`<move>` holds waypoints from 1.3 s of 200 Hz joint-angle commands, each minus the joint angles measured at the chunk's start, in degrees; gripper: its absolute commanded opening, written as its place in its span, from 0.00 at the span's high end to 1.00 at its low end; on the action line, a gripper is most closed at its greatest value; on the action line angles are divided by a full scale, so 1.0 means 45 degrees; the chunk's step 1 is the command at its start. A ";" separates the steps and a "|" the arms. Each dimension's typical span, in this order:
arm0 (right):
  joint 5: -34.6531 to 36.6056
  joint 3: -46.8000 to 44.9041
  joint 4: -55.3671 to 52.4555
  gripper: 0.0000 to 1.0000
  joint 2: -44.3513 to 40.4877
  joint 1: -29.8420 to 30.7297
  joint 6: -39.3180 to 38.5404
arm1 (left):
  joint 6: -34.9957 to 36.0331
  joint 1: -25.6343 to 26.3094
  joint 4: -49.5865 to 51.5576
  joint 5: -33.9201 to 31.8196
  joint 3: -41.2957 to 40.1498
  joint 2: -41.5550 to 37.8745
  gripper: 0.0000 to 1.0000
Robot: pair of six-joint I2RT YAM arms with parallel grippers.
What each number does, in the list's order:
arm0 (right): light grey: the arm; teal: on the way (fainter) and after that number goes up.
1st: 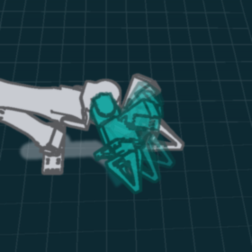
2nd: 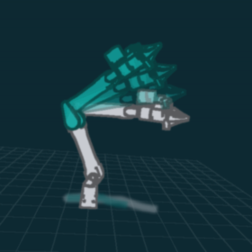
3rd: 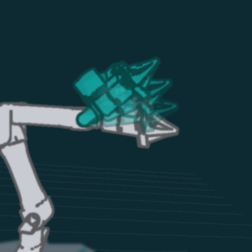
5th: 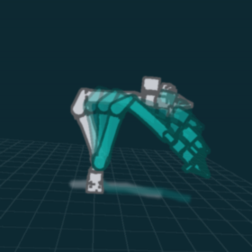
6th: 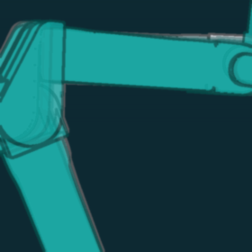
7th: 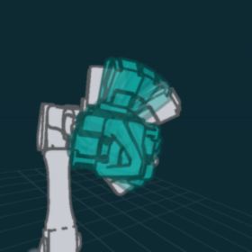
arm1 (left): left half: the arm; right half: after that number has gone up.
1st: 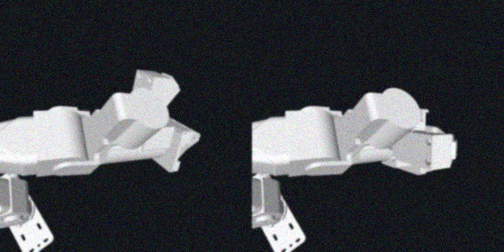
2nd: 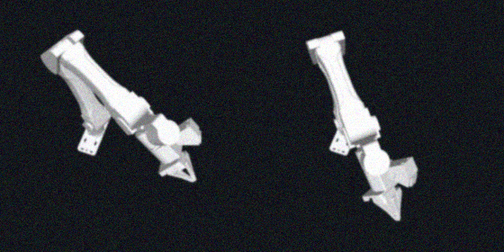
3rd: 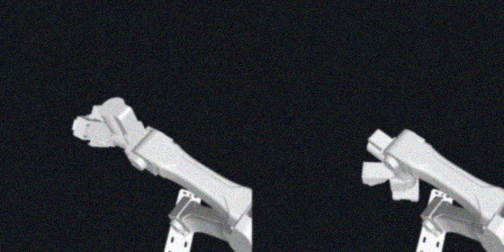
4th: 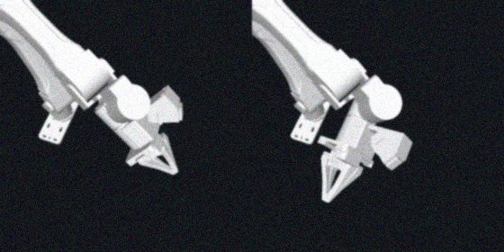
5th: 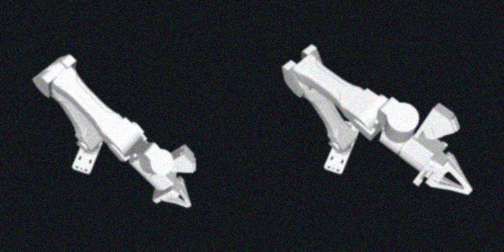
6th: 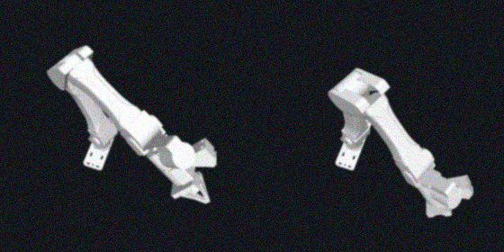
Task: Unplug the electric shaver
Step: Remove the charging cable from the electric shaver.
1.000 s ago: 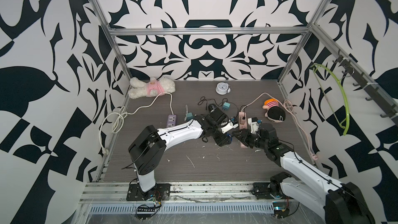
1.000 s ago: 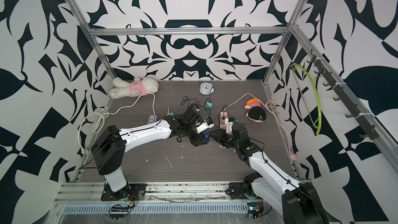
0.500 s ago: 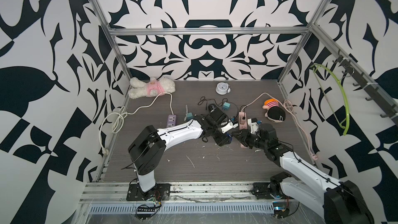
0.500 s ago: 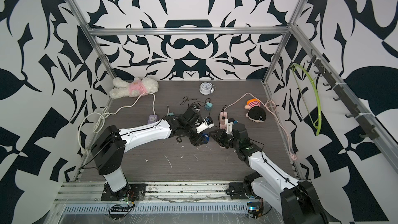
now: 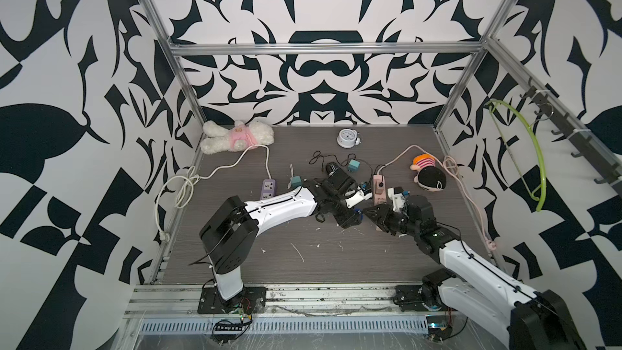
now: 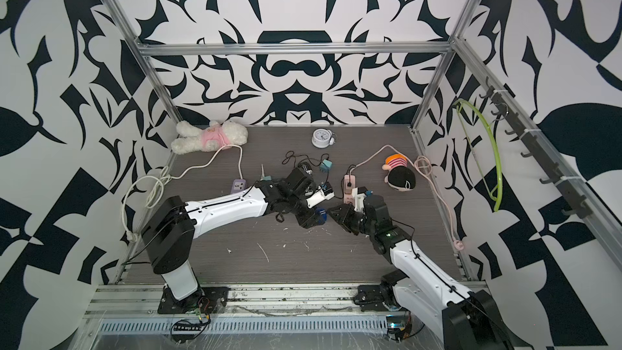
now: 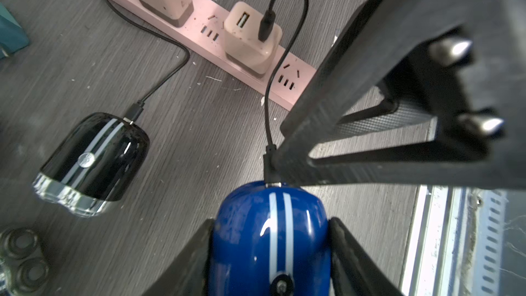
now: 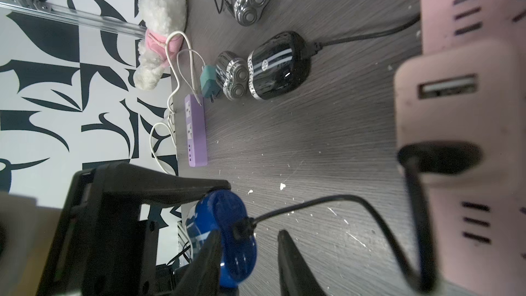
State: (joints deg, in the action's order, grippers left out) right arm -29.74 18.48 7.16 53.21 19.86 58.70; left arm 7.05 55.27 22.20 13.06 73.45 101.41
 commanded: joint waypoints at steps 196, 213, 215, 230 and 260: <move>0.1559 -0.0275 0.1984 1.00 -0.0426 -0.0122 0.0759 | -0.0613 0.0043 -0.0740 0.0223 -0.0978 -0.0482 0.52; 0.1652 -0.0316 0.2003 1.00 -0.0481 -0.0227 0.0794 | -0.0754 0.0043 -0.0865 0.0242 -0.1188 -0.0482 0.53; 0.1648 -0.0317 0.2013 1.00 -0.0478 -0.0246 0.0801 | -0.0763 0.0043 -0.0878 0.0242 -0.1216 -0.0483 0.53; 0.1643 -0.0376 0.2147 1.00 -0.0376 -0.0359 0.0822 | -0.0872 0.0043 -0.0965 0.0242 -0.1401 -0.0544 0.53; 0.1571 -0.0531 0.2582 1.00 -0.0170 -0.0562 0.0946 | -0.1086 0.0043 -0.1139 0.0222 -0.1780 -0.0761 0.54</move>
State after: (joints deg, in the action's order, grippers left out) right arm -24.10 16.36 14.76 52.31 18.02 62.39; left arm 3.46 55.46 16.60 13.45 66.78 100.44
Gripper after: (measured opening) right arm 0.049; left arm 0.596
